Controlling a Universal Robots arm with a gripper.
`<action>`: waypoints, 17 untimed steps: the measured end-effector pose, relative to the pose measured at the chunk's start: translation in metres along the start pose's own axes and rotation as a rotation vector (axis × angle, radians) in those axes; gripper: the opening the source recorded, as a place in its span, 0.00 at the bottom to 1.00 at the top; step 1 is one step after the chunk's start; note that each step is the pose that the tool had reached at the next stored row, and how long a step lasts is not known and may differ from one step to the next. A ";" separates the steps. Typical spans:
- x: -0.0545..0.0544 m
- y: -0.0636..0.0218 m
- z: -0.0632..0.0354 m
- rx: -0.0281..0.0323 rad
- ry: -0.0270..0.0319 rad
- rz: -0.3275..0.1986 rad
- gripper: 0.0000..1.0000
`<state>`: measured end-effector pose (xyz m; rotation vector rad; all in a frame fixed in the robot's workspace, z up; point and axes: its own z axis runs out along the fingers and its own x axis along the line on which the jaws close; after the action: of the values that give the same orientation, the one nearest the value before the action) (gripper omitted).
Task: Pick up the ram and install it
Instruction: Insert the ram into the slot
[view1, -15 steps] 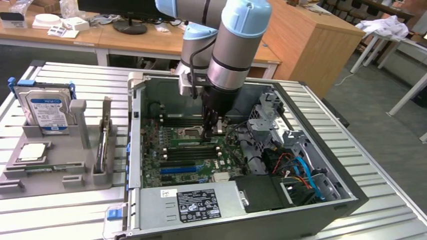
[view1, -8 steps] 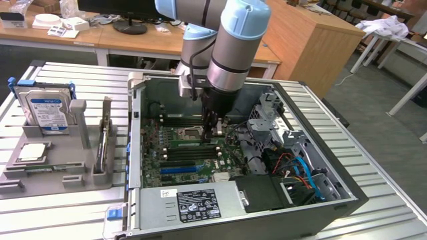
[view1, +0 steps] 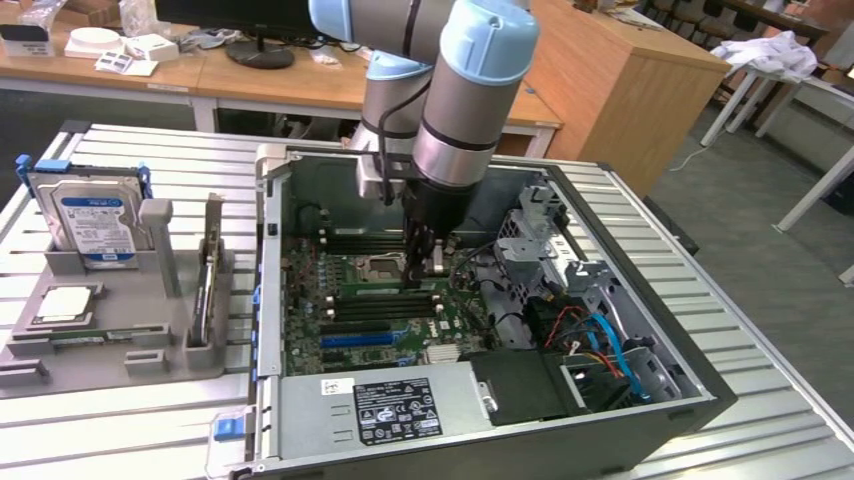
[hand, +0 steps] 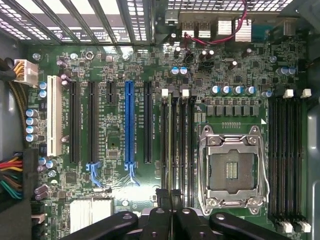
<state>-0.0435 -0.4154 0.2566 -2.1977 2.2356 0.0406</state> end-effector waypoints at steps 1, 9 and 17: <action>0.000 0.0000 0.0006 0.0001 0.0000 0.000 0.12; 0.000 -0.0001 0.0065 0.0012 0.0000 0.000 0.12; 0.000 -0.0001 0.0093 0.0012 0.0002 0.000 0.12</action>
<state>-0.0435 -0.4154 0.2473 -2.1972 2.2351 0.0389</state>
